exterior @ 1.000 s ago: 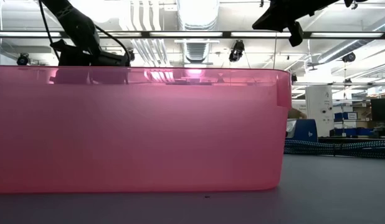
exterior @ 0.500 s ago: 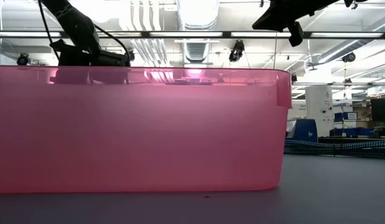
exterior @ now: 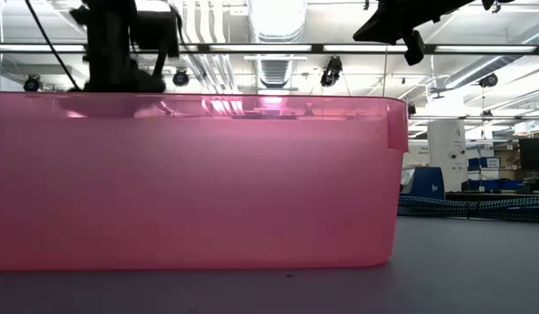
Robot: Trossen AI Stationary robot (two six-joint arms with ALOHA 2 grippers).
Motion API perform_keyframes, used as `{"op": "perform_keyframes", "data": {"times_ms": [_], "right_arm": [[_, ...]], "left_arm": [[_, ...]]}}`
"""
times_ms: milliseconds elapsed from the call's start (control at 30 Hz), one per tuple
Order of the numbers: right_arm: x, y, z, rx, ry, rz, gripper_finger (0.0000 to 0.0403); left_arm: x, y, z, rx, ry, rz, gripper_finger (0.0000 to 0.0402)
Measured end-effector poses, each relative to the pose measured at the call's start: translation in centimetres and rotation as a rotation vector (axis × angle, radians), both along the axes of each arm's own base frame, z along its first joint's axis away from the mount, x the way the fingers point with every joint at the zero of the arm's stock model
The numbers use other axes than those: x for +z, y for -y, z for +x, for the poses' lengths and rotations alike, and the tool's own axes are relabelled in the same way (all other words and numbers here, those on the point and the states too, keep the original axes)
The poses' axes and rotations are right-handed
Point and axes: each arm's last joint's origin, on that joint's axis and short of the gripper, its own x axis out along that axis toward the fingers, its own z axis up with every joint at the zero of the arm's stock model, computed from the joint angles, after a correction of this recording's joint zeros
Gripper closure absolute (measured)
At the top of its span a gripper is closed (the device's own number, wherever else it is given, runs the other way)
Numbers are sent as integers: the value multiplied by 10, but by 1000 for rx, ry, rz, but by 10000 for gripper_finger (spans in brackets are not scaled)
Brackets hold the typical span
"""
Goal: Pick and place USB-C Cables
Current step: Put the white charger cable into the pink bin
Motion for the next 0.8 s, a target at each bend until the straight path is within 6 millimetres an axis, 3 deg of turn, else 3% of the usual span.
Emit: {"op": "perform_keyframes", "data": {"times_ms": [233,400,600,800], "right_arm": [[0,0,0,0,1,1,394],[1,-1,0,33,20,21,394],[12,-5,1,195,94,65,394],[30,-21,4,358,226,-11,394]], "left_arm": [[64,17,14,-165,210,25,378],[97,42,29,-324,318,-5,379],[113,80,50,-495,312,-35,379],[106,115,72,-686,237,-46,379]]}}
